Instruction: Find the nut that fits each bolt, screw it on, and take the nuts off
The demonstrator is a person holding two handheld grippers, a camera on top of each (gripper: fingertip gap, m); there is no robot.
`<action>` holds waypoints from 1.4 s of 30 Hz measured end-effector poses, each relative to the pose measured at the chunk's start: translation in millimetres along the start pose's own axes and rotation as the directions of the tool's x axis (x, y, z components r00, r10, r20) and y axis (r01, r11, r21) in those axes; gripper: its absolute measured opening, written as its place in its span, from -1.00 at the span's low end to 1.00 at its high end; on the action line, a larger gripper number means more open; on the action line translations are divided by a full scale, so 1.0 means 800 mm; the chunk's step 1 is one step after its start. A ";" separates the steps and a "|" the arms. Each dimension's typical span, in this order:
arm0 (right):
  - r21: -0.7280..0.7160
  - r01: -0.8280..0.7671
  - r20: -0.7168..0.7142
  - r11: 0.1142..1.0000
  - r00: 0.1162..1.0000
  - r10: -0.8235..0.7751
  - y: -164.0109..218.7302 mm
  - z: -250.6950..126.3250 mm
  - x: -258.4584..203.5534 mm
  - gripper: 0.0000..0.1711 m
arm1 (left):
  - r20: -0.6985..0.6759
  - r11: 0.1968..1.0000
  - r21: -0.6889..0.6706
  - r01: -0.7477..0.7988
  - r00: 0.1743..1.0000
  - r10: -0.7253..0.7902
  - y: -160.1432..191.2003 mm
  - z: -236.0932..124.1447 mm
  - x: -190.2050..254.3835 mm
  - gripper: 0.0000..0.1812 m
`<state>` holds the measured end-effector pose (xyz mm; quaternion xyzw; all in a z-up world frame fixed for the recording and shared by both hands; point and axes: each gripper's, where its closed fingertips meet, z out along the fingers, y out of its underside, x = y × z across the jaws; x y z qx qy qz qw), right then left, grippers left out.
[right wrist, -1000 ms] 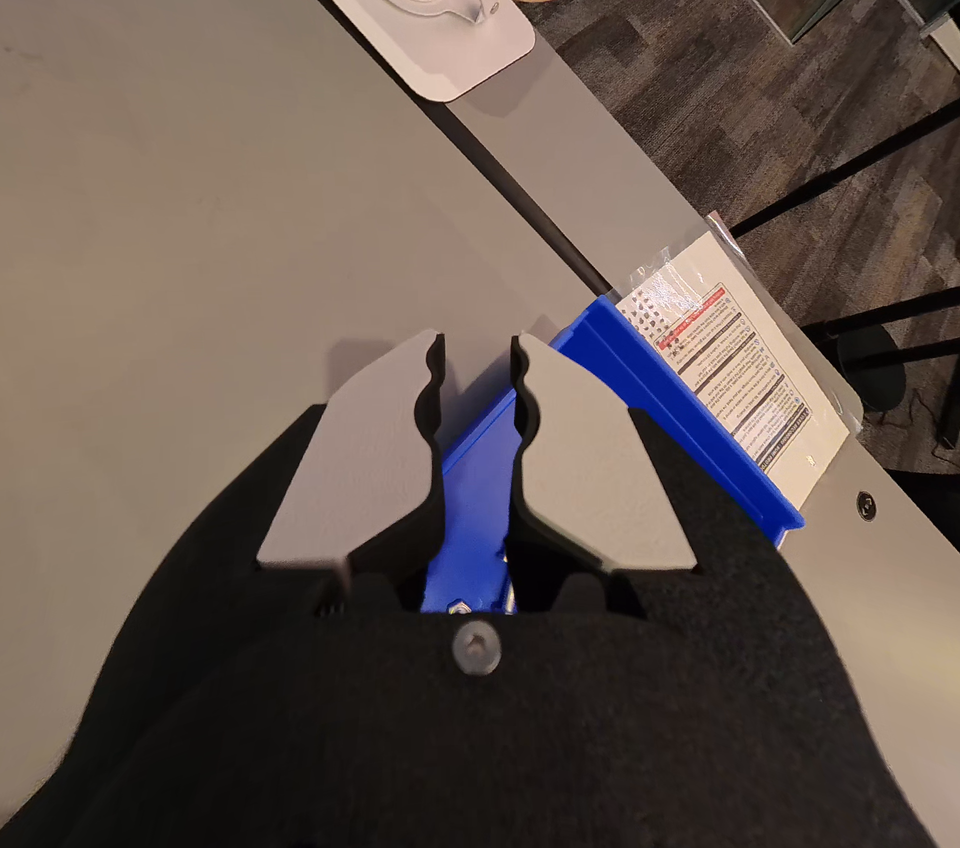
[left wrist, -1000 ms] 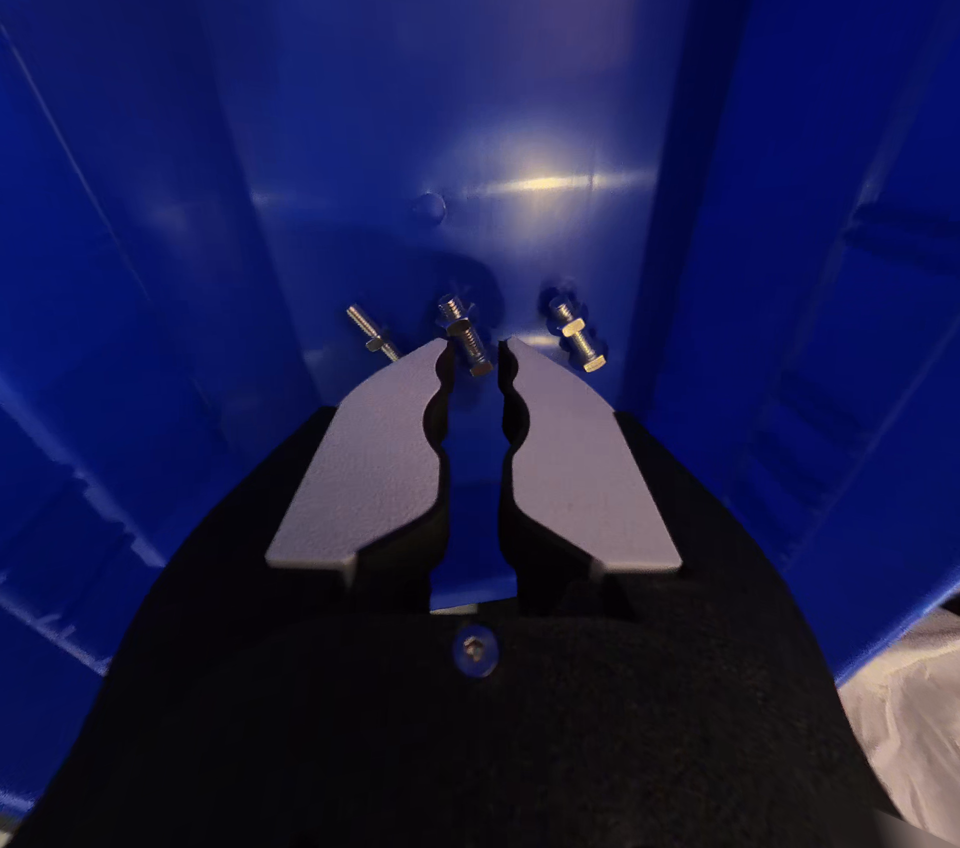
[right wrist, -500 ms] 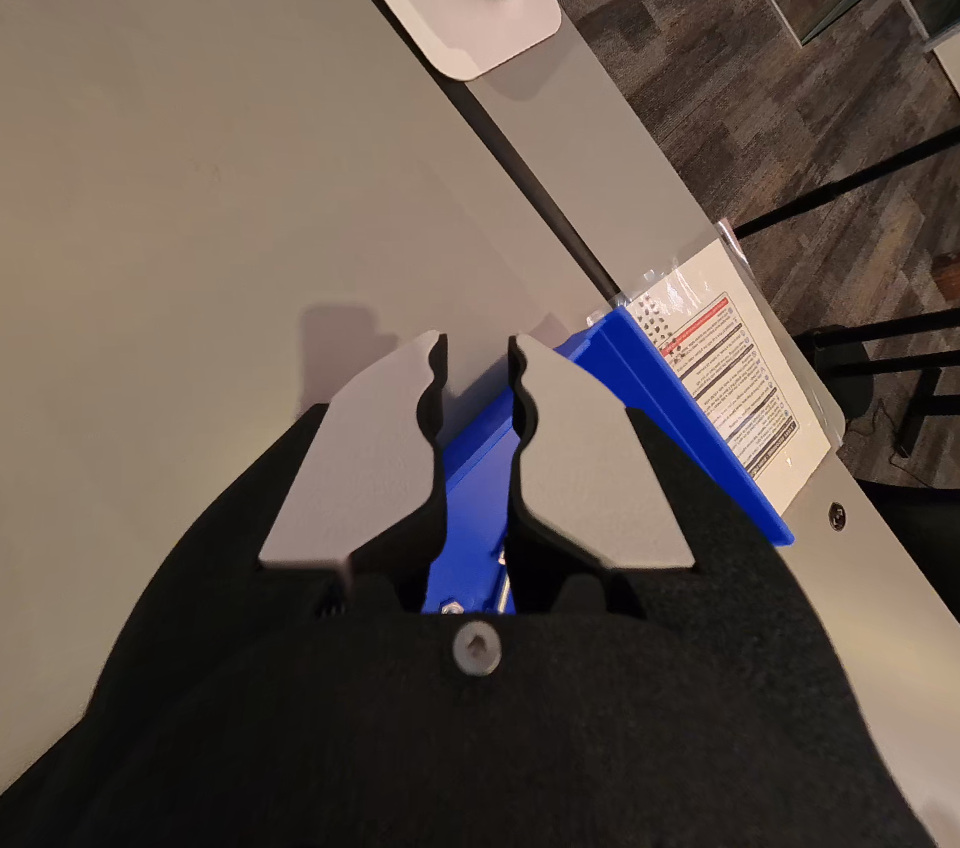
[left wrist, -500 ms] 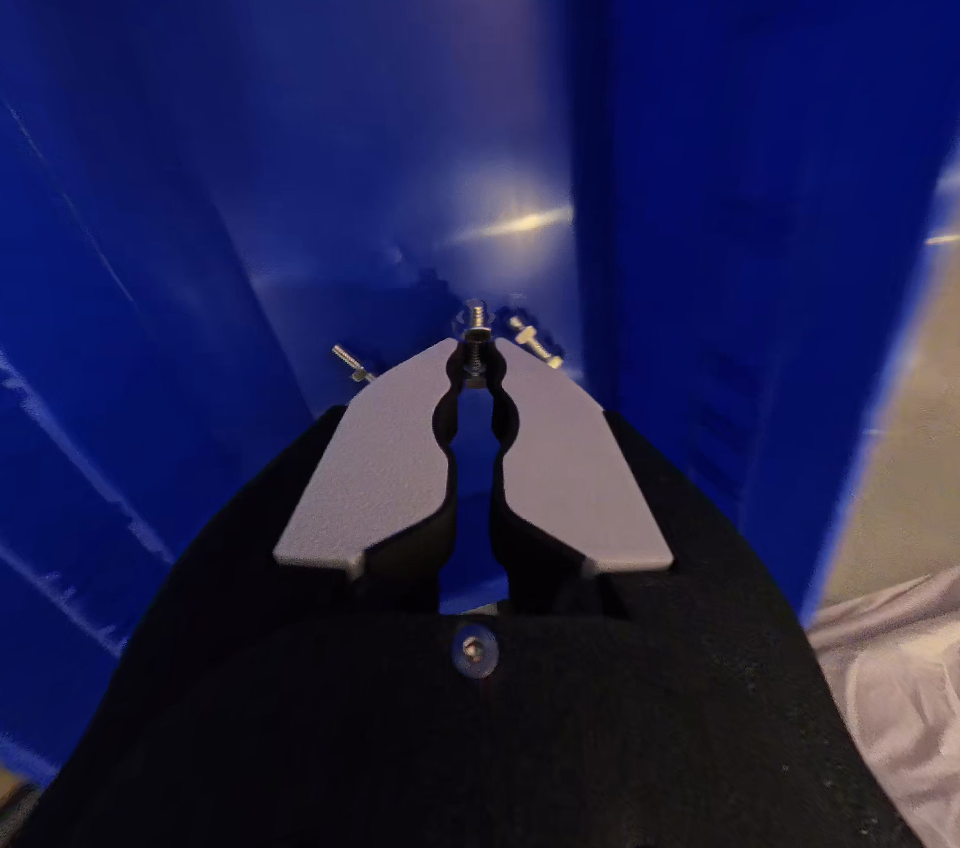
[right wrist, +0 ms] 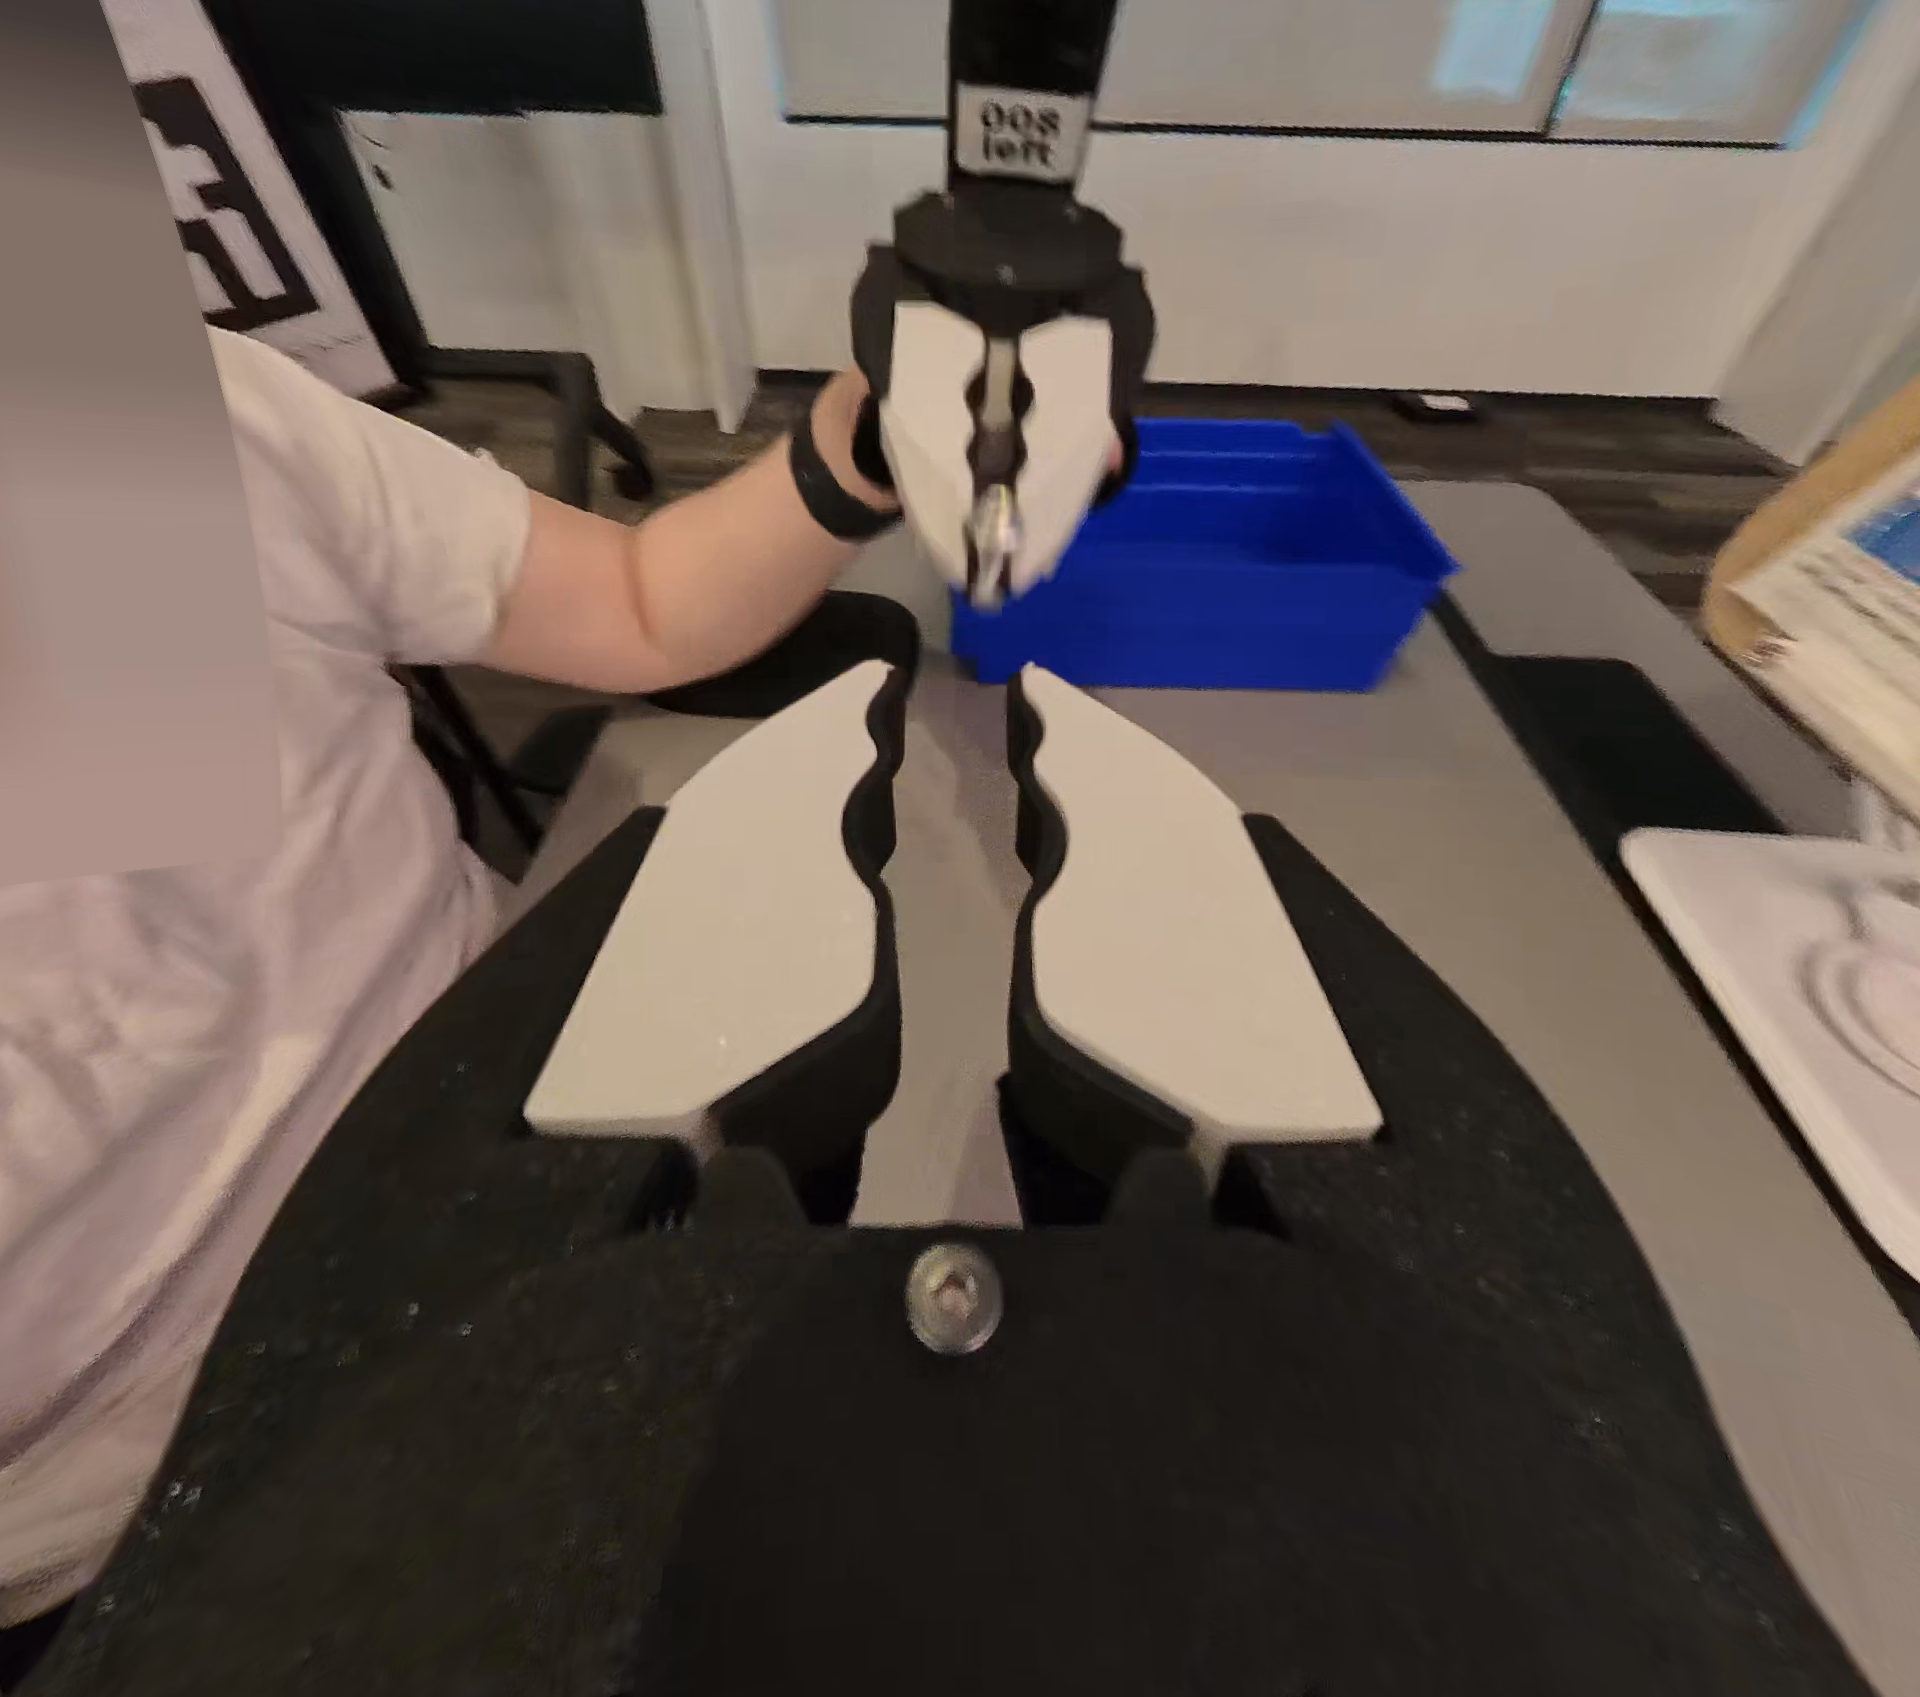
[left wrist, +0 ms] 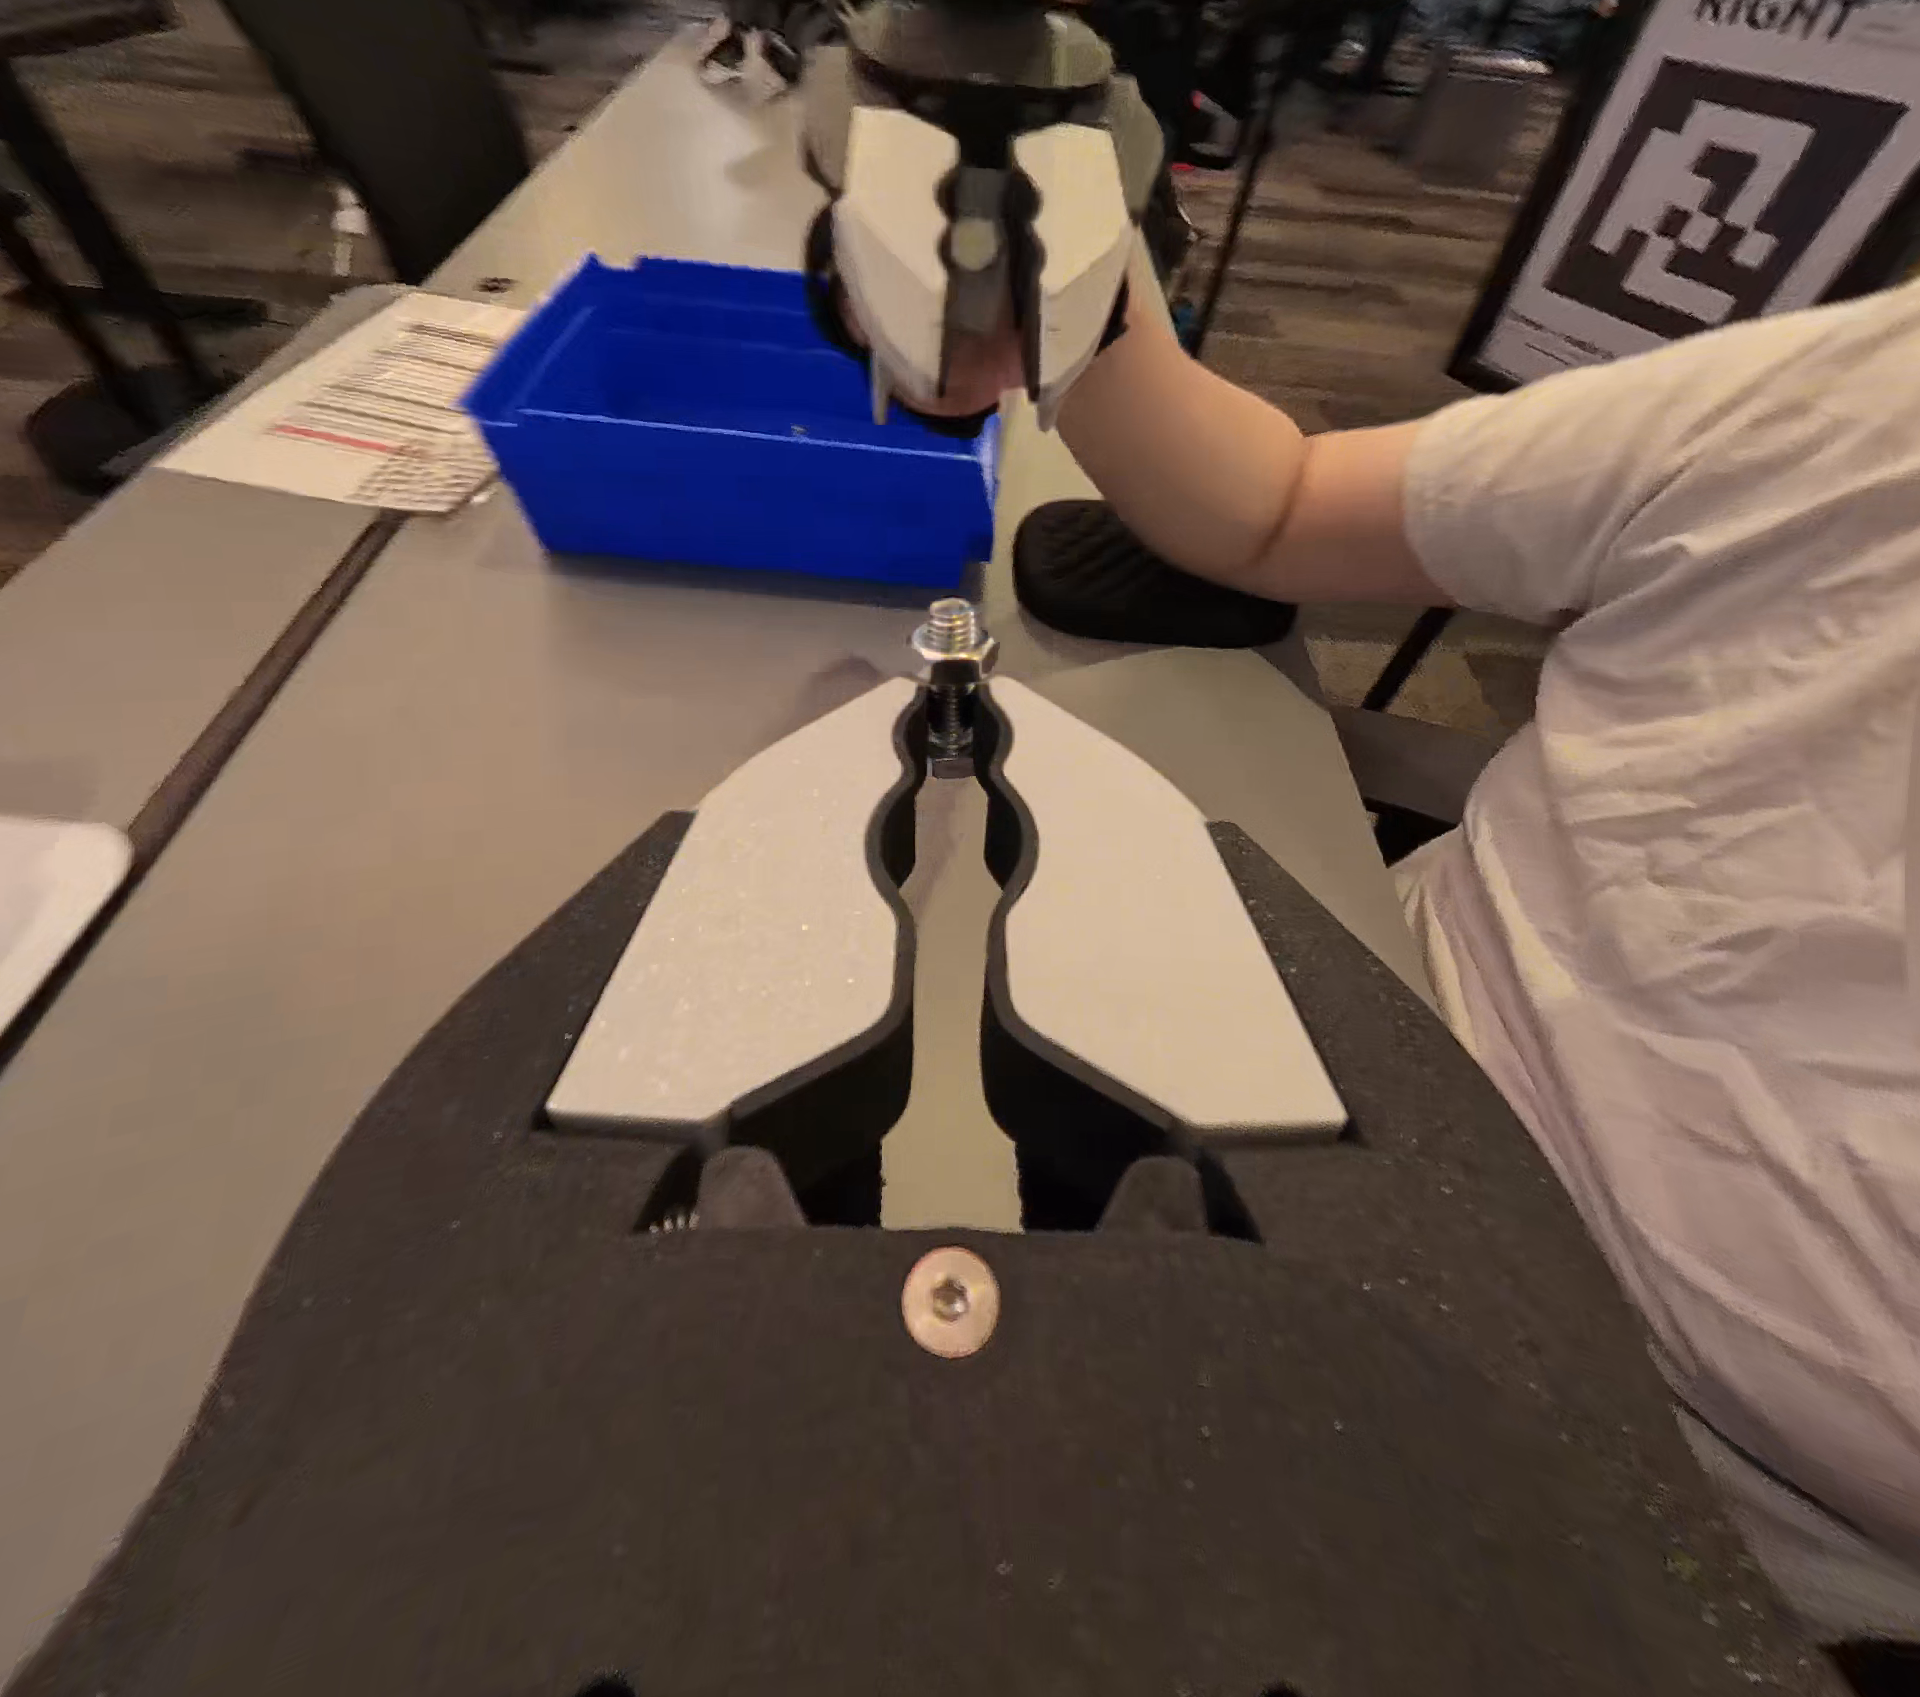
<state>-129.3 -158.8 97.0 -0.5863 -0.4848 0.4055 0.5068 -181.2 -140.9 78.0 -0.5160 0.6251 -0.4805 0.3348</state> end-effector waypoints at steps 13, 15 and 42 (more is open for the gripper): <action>-0.006 -0.035 0.114 0.999 0.993 0.035 0.015 0.040 -0.021 -0.83 | -0.143 0.998 0.036 0.043 0.989 -0.038 0.003 0.054 0.031 -0.93; 0.023 -0.058 0.130 0.998 0.990 0.055 0.012 0.041 -0.021 -0.92 | -0.154 0.998 0.039 0.045 0.987 -0.039 0.002 0.054 0.033 -0.93; 0.070 0.148 0.097 0.987 0.983 -0.154 0.000 0.032 -0.032 -0.92 | -0.143 0.989 0.140 -0.046 0.988 0.066 0.002 0.084 0.046 -0.70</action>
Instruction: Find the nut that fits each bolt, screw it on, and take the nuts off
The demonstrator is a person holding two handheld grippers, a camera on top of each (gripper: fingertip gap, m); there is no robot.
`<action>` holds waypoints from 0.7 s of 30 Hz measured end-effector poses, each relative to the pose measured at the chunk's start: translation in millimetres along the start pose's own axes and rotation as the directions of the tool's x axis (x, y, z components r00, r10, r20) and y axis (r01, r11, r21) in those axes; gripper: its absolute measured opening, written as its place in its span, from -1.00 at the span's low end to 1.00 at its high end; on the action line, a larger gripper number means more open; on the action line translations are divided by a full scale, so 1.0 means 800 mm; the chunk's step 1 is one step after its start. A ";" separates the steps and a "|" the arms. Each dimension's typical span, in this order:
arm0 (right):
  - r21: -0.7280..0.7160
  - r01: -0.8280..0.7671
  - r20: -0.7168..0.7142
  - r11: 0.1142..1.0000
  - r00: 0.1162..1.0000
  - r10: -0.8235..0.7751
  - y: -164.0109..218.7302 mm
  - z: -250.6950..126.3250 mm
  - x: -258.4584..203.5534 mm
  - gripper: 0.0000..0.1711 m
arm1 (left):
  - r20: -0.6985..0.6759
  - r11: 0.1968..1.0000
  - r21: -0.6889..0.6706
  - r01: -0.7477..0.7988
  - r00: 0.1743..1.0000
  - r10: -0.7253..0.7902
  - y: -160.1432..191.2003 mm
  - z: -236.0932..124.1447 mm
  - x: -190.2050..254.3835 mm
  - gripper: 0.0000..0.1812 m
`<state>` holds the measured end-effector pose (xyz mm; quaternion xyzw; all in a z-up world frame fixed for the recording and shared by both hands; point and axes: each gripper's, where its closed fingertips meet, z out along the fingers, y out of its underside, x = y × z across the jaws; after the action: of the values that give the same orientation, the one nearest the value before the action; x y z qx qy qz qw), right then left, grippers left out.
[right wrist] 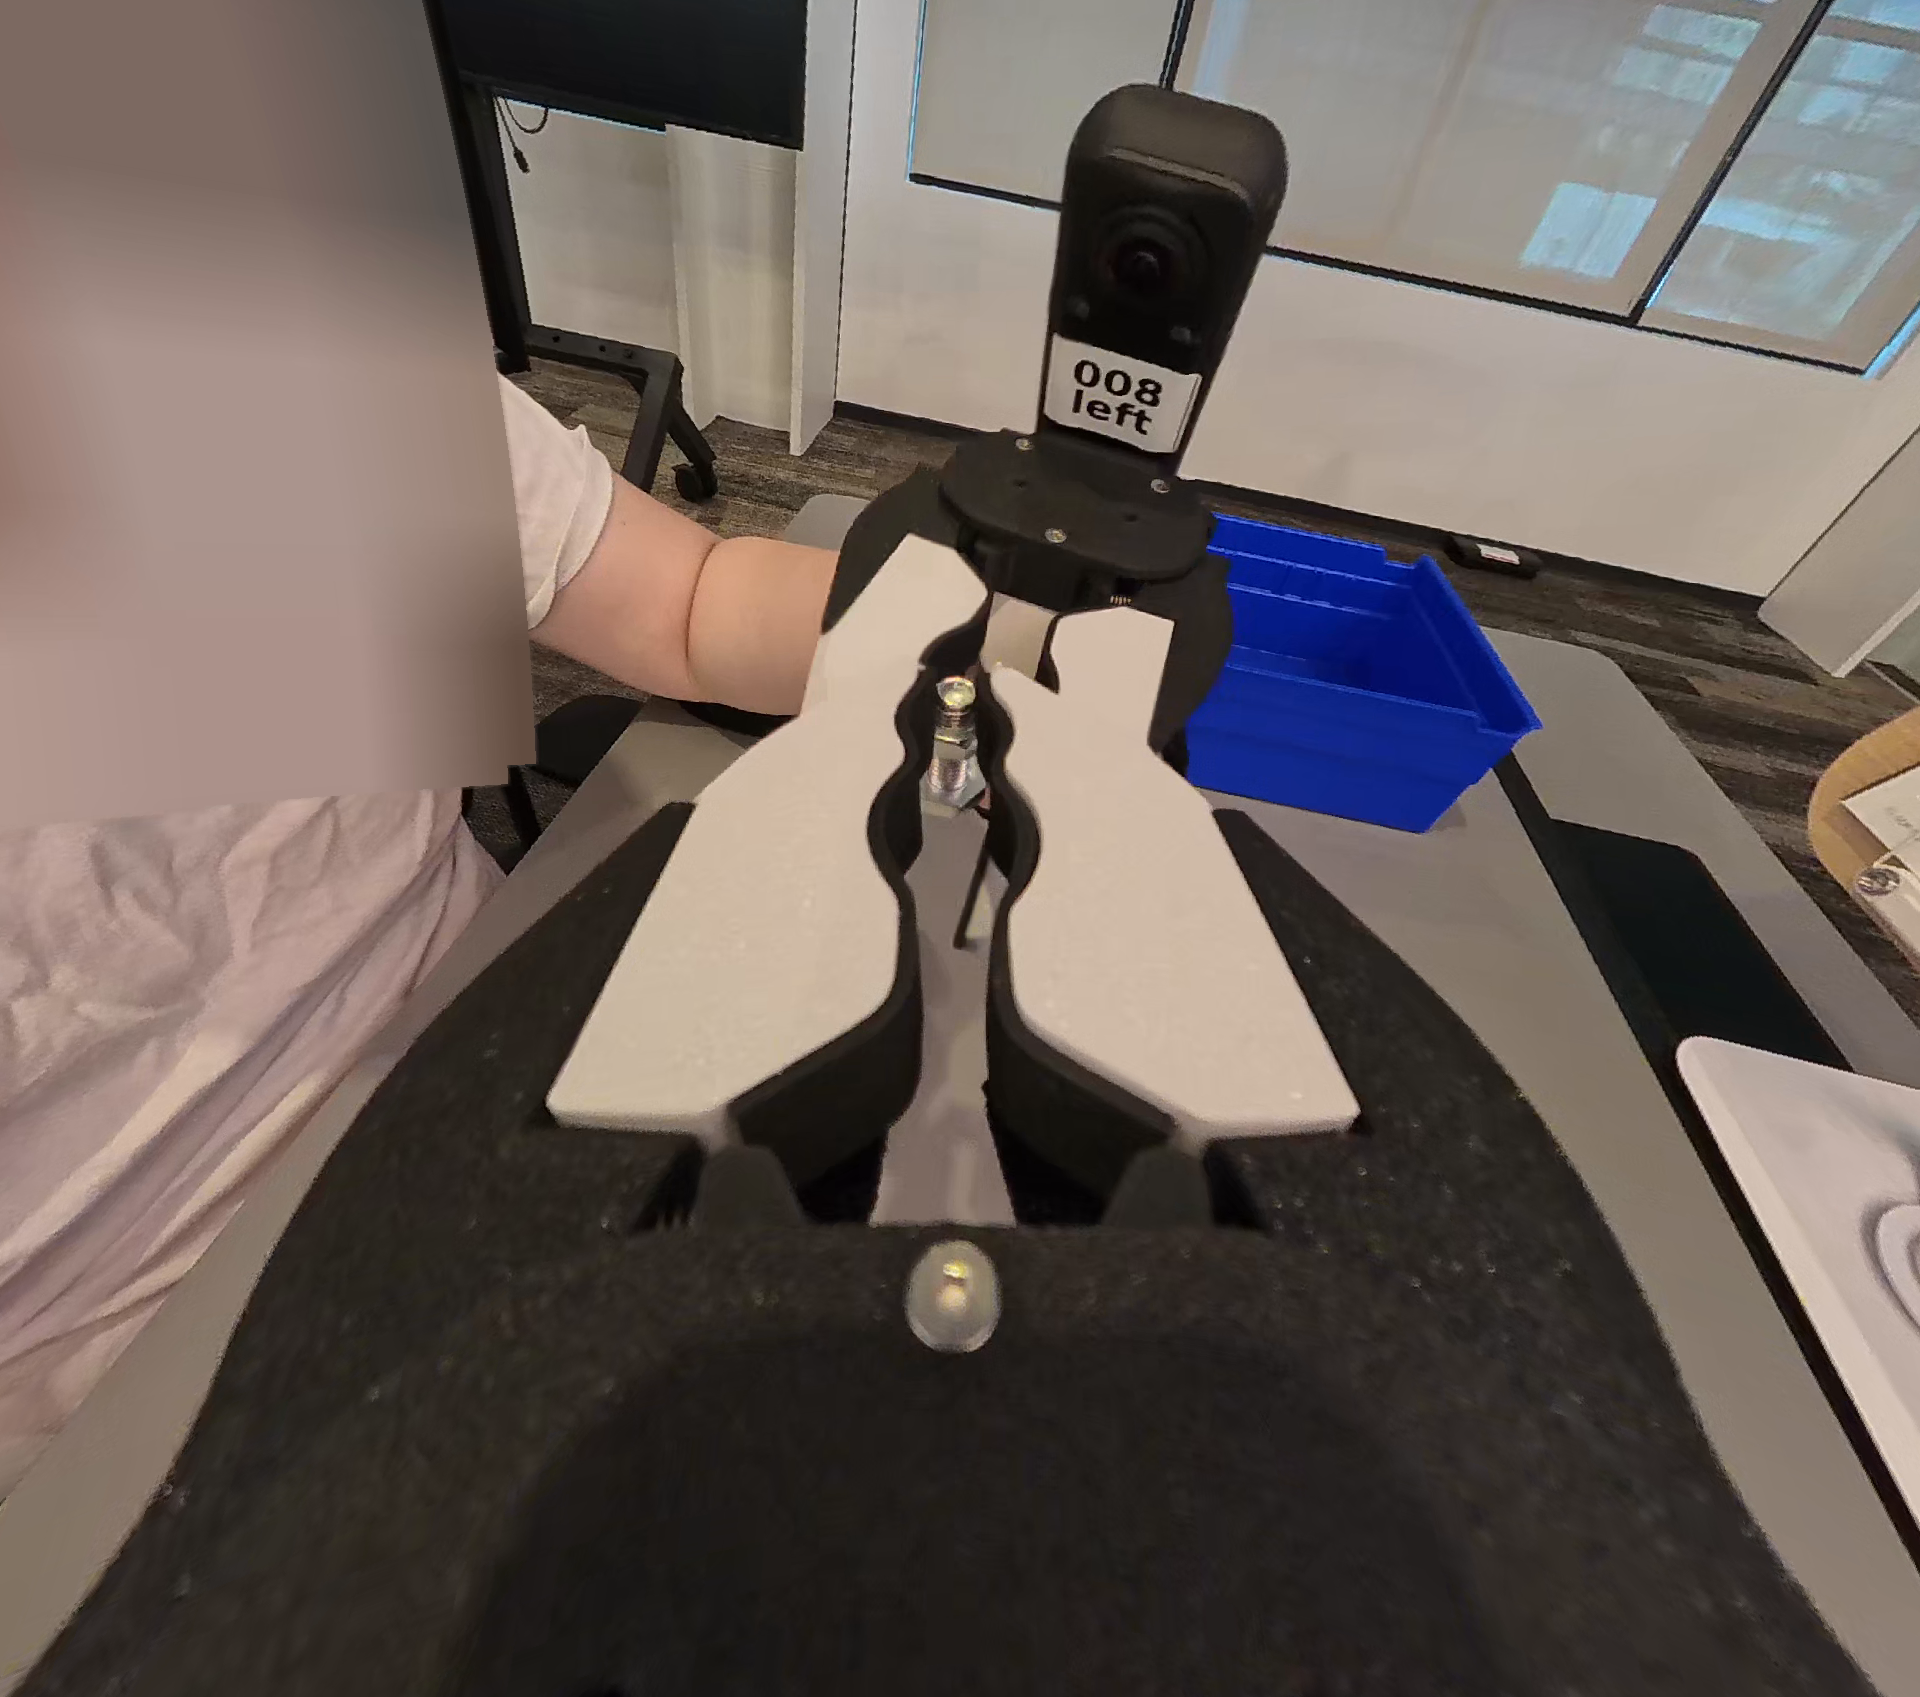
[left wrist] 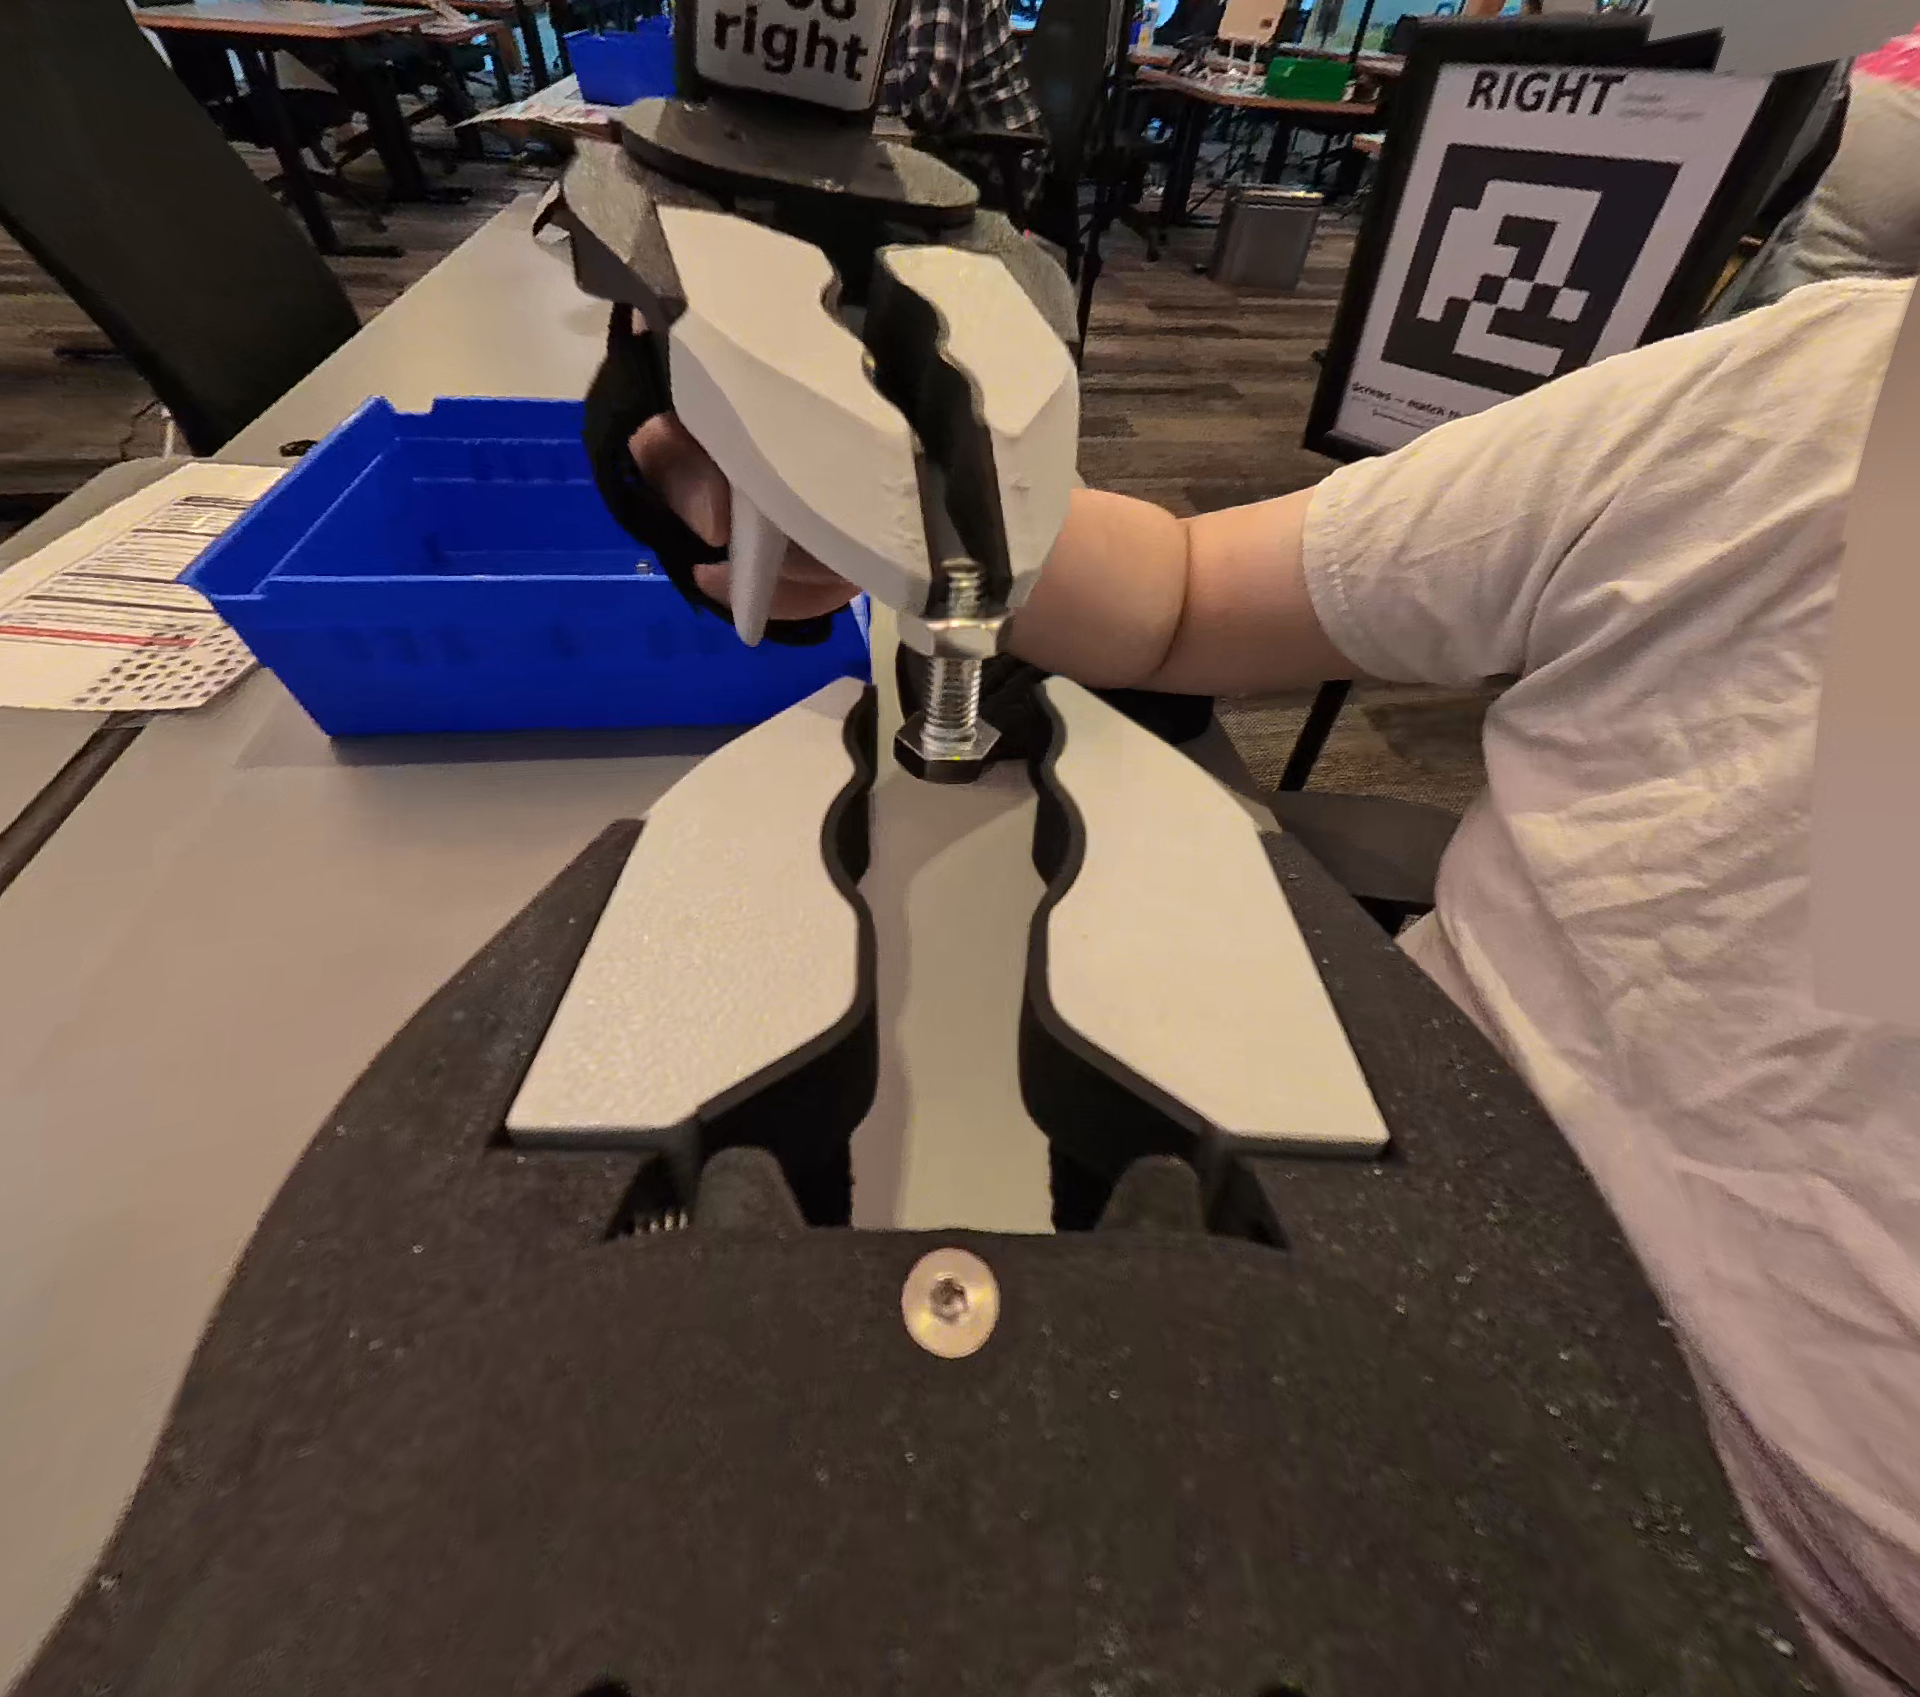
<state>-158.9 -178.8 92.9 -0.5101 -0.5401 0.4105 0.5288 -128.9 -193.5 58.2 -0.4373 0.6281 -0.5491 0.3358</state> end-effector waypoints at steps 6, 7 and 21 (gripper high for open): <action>0.009 0.020 0.018 1.000 1.000 -0.020 0.000 0.002 -0.004 -0.92 | -0.016 0.999 -0.022 -0.032 0.999 0.031 0.004 0.003 0.007 -0.80; 0.008 0.019 0.029 1.000 0.999 -0.019 0.001 0.002 -0.006 -0.92 | -0.017 0.999 -0.026 -0.034 0.999 0.034 0.005 0.004 0.007 -0.83; 0.014 0.029 -0.004 0.999 1.000 -0.029 0.000 -0.003 0.002 -0.80 | 0.069 0.997 -0.031 -0.072 0.995 0.074 0.003 0.004 -0.005 -0.88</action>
<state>-156.4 -177.6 93.6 -0.4995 -0.5434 0.4054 0.5393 -124.6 -191.1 55.1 -0.4376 0.6394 -0.5117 0.3713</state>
